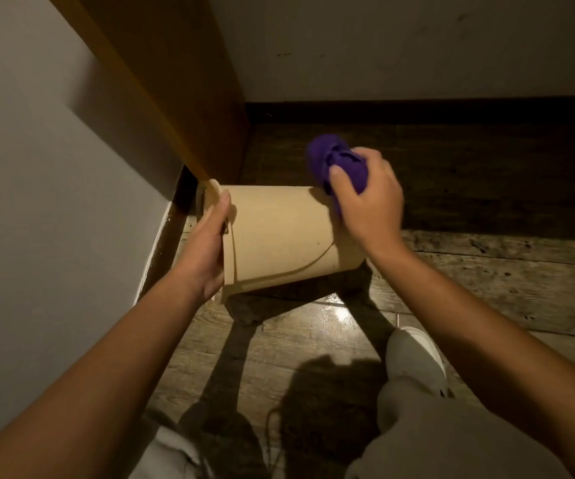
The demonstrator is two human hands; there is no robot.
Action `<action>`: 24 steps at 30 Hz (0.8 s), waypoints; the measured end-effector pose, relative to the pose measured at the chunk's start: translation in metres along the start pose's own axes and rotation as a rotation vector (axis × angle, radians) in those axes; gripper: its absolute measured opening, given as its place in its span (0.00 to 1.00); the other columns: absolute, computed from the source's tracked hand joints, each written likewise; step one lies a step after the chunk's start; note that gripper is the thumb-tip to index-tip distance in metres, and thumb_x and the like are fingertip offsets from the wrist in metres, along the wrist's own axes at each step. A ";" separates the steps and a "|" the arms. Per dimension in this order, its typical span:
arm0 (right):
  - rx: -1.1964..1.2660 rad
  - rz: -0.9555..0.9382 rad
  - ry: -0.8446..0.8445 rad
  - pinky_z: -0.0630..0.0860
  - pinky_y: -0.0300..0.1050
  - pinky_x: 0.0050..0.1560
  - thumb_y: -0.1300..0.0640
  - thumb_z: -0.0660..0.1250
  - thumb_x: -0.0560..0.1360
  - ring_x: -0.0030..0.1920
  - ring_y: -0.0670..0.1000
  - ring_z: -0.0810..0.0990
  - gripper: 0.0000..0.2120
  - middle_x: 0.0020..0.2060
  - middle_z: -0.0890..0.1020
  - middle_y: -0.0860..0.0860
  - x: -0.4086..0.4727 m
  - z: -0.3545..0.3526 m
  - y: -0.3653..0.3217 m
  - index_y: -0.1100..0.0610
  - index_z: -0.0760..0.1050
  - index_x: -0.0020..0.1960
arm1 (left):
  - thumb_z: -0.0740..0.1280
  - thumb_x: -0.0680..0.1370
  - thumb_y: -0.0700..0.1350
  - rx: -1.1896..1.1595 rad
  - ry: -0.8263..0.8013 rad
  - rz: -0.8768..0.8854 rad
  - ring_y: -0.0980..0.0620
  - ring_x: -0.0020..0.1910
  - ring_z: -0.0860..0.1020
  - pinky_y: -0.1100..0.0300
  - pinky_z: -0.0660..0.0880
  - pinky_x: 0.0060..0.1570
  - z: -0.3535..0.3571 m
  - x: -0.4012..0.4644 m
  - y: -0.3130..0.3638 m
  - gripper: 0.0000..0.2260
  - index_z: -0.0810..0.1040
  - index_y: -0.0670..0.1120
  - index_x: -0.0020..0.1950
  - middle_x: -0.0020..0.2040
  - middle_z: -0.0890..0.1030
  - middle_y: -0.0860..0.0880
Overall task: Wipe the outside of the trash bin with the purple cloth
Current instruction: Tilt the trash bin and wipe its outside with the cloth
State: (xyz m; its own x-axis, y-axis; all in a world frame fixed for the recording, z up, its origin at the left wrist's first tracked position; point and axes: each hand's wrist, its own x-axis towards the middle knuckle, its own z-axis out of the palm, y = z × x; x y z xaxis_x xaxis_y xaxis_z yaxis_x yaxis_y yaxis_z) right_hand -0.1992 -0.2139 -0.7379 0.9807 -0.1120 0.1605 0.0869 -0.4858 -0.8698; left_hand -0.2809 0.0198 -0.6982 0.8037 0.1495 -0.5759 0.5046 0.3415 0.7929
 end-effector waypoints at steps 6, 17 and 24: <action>0.125 -0.105 -0.130 0.70 0.29 0.53 0.45 0.68 0.79 0.54 0.40 0.73 0.13 0.57 0.73 0.49 -0.048 0.038 -0.064 0.51 0.71 0.57 | 0.58 0.85 0.61 -0.048 -0.063 0.039 0.45 0.56 0.86 0.50 0.84 0.49 0.021 -0.004 0.001 0.23 0.76 0.48 0.72 0.64 0.85 0.41; -0.317 -0.050 -0.130 0.69 0.63 0.72 0.39 0.57 0.83 0.76 0.61 0.65 0.27 0.78 0.65 0.58 -0.034 0.031 0.056 0.47 0.63 0.79 | 0.63 0.83 0.60 -0.135 0.200 -0.020 0.38 0.52 0.87 0.41 0.84 0.45 -0.006 0.006 0.004 0.21 0.78 0.47 0.68 0.57 0.88 0.40; -0.192 0.127 -0.018 0.71 0.46 0.54 0.46 0.63 0.83 0.62 0.56 0.77 0.24 0.68 0.73 0.58 -0.014 0.012 0.076 0.53 0.68 0.76 | 0.65 0.81 0.61 -0.165 0.148 -0.005 0.39 0.58 0.85 0.39 0.82 0.57 -0.002 0.005 0.006 0.24 0.77 0.45 0.70 0.60 0.86 0.39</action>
State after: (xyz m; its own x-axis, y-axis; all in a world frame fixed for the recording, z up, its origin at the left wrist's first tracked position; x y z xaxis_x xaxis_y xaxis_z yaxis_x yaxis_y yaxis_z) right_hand -0.2041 -0.2389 -0.8123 0.9847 -0.1684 0.0457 -0.0709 -0.6250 -0.7774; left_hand -0.2745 0.0244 -0.6969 0.7400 0.2783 -0.6123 0.4404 0.4876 0.7539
